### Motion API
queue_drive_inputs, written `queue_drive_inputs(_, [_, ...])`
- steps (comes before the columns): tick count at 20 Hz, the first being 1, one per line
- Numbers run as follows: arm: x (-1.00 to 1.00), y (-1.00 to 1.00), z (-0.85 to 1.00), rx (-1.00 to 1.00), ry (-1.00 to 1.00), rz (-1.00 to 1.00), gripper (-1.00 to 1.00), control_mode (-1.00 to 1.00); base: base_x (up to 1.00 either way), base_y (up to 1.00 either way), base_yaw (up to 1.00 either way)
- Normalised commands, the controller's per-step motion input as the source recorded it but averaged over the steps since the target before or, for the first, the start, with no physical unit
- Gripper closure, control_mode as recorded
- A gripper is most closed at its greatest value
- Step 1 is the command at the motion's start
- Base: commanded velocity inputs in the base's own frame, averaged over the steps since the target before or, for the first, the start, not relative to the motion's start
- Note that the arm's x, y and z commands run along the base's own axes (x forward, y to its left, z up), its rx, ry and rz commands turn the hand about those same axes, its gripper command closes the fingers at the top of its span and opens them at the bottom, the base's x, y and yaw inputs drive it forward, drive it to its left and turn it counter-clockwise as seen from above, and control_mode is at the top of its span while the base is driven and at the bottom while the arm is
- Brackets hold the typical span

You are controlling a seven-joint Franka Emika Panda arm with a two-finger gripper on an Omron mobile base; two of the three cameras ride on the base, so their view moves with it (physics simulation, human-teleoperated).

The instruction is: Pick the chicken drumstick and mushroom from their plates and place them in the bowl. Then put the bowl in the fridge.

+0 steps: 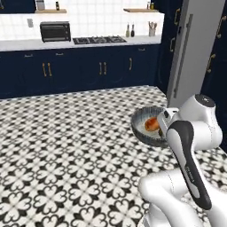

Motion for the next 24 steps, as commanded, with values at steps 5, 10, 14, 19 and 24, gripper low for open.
queue_drive_inputs(5, [0.00, 0.00, 0.00, 0.00, 0.00, 0.00, 1.00, 1.00, 1.00, -0.16, -0.02])
queue_drive_inputs(10, [0.00, 0.00, 0.00, 0.00, 0.00, 0.00, 1.00, 1.00, 1.00, -0.04, -0.17])
queue_drive_inputs(14, [0.00, 0.00, 0.00, 0.00, 0.00, 0.00, 1.00, 1.00, 1.00, 0.00, -0.39])
queue_drive_inputs(19, [0.00, 0.00, 0.00, 0.00, 0.00, 0.00, 1.00, 1.00, 0.92, 0.40, -0.45])
queue_drive_inputs(24, [0.00, 0.00, 0.00, 0.00, 0.00, 0.00, 1.00, 1.00, 0.92, 0.81, -0.58])
